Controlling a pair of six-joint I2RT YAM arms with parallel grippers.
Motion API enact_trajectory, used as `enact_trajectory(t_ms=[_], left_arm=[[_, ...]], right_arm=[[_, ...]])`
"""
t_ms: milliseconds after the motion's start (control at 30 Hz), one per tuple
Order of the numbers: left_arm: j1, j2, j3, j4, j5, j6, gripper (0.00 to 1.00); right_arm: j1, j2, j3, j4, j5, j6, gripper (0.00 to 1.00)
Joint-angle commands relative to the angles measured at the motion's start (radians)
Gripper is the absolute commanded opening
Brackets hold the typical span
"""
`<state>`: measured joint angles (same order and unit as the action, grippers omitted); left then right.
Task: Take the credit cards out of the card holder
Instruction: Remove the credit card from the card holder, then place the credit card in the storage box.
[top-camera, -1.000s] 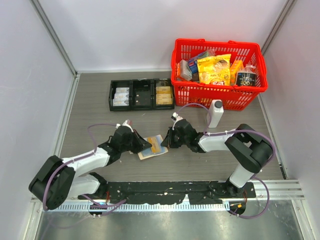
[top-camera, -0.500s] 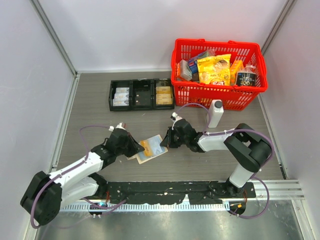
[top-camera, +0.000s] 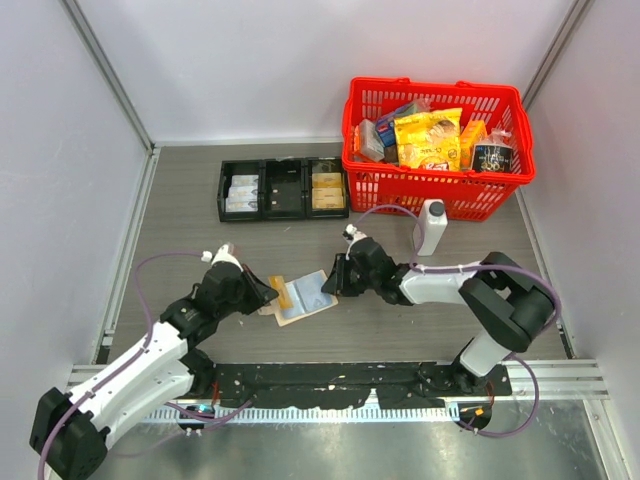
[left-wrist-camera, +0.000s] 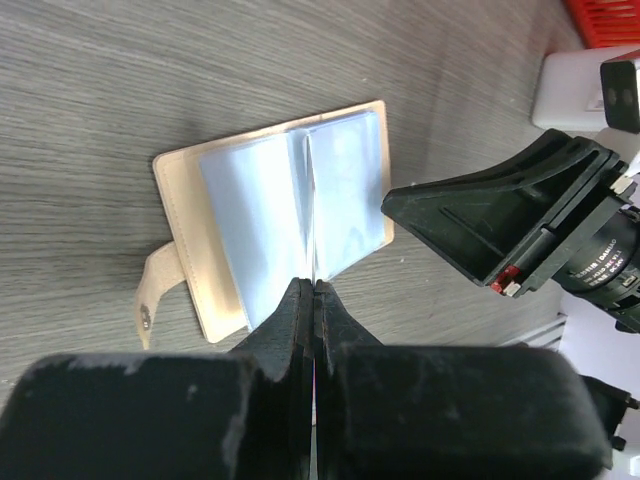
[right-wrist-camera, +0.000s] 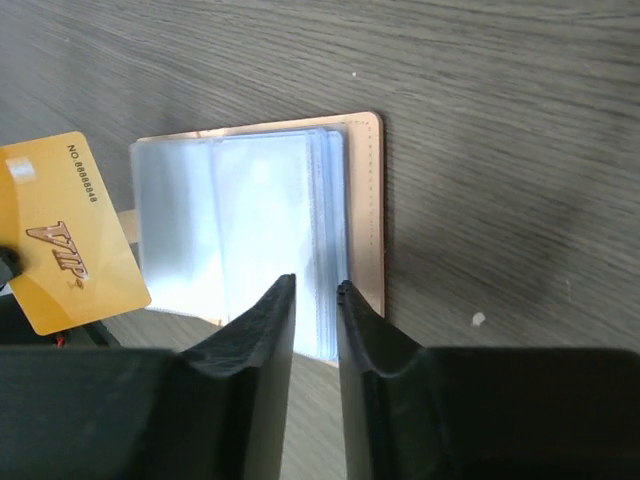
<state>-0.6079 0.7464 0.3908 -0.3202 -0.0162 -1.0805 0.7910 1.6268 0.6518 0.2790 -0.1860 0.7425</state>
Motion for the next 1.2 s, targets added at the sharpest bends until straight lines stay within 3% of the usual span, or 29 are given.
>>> enact_trajectory(t_ms=[0,167,300,633,833,933,1167], left_arm=[[-0.003,-0.062,0.028,0.053,-0.005,-0.001,0.0],[-0.001,-0.094,0.014,0.156,0.047,-0.044,0.0],[-0.001,-0.102,0.003,0.251,0.068,-0.078,0.0],[-0.003,-0.09,-0.046,0.487,0.127,-0.168,0.0],[-0.003,-0.081,-0.07,0.547,0.148,-0.196,0.0],[-0.004,-0.068,-0.081,0.592,0.17,-0.214,0.0],[-0.004,-0.068,-0.076,0.57,0.18,-0.19,0.0]], right_arm=[[0.007,-0.128,-0.004,-0.043,0.028,-0.02,0.33],[0.016,-0.234,-0.049,0.049,-0.007,0.017,0.56],[0.028,-0.284,-0.115,0.211,-0.035,0.116,0.65],[0.05,-0.26,-0.23,0.636,-0.073,0.374,0.7],[0.051,-0.232,-0.227,0.71,-0.087,0.405,0.69],[0.053,-0.223,-0.222,0.739,-0.087,0.413,0.62],[0.05,-0.237,-0.23,0.738,-0.076,0.403,0.11]])
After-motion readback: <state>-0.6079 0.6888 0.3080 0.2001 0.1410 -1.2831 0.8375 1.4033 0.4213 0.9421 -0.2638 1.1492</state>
